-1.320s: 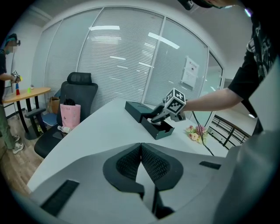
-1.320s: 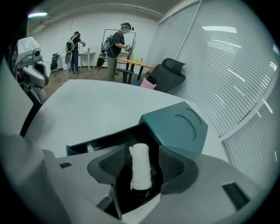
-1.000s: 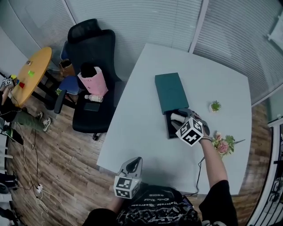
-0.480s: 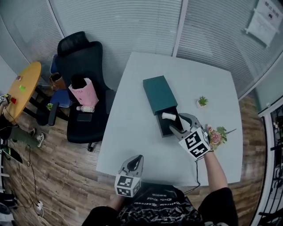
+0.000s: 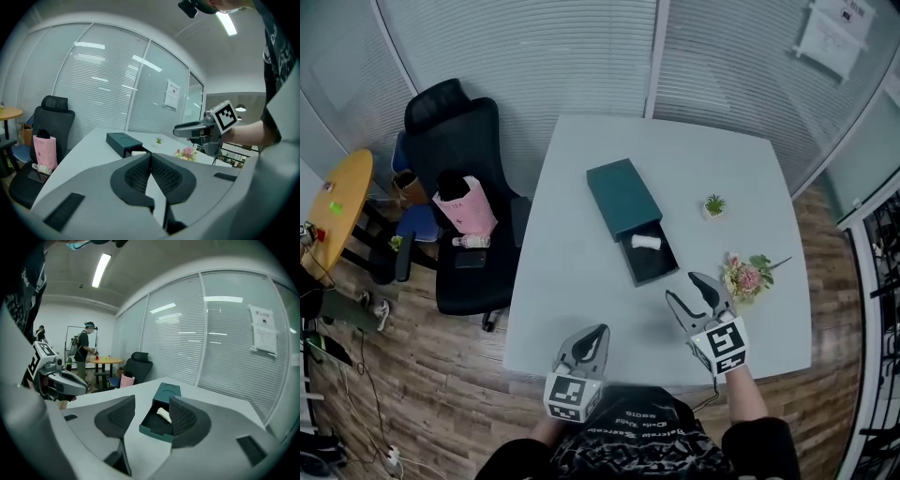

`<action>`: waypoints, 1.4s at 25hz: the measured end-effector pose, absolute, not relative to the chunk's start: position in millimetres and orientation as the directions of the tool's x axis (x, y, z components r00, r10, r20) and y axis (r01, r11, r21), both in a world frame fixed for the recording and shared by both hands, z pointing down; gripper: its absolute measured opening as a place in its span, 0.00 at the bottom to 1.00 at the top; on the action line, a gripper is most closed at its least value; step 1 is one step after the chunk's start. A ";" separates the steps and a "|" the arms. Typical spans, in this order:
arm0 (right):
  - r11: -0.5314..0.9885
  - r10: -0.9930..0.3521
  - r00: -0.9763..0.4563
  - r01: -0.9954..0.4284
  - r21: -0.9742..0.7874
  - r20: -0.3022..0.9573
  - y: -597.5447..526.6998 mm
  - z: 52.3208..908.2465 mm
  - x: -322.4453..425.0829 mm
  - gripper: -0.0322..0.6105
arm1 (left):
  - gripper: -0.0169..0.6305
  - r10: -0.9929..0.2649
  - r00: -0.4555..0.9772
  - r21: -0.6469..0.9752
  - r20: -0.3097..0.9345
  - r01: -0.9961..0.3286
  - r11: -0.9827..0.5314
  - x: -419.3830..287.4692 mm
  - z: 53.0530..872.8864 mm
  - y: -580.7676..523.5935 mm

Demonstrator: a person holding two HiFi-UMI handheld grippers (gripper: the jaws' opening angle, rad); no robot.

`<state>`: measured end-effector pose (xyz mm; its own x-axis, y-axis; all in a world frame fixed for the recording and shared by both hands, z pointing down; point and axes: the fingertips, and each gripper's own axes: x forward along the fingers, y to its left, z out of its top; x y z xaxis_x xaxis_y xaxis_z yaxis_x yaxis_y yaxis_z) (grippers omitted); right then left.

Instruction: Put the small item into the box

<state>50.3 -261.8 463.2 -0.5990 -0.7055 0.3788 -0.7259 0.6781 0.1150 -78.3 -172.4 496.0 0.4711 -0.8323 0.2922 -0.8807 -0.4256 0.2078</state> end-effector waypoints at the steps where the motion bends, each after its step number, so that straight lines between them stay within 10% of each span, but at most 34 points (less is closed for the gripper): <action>1: 0.659 -0.722 -0.590 -0.745 0.100 0.362 -256.0 464.1 55.5 0.42 | 0.06 -0.835 0.472 0.204 0.283 -0.880 -0.428 -77.0 492.3 -172.8; 19: 0.443 -0.814 -0.441 -0.892 -0.087 0.379 -187.6 530.3 106.0 0.41 | 0.06 -0.843 0.446 0.196 0.301 -0.894 -0.403 -63.5 498.5 -180.8; 26: 0.476 -0.821 -0.443 -0.879 0.003 0.360 -200.3 520.5 97.6 0.08 | 0.06 -0.848 0.430 0.193 0.310 -0.902 -0.387 -60.6 501.5 -186.5; 35: 0.507 -0.805 -0.478 -0.862 -0.009 0.352 -208.1 521.9 93.3 0.06 | 0.05 -0.852 0.413 0.191 0.323 -0.910 -0.369 -55.9 508.8 -190.1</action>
<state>93.3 -208.1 521.9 -0.4776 -0.8052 0.3515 -0.8618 0.5072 -0.0092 -55.9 -190.1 508.8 0.4128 -0.8515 0.3233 -0.9098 -0.3685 0.1911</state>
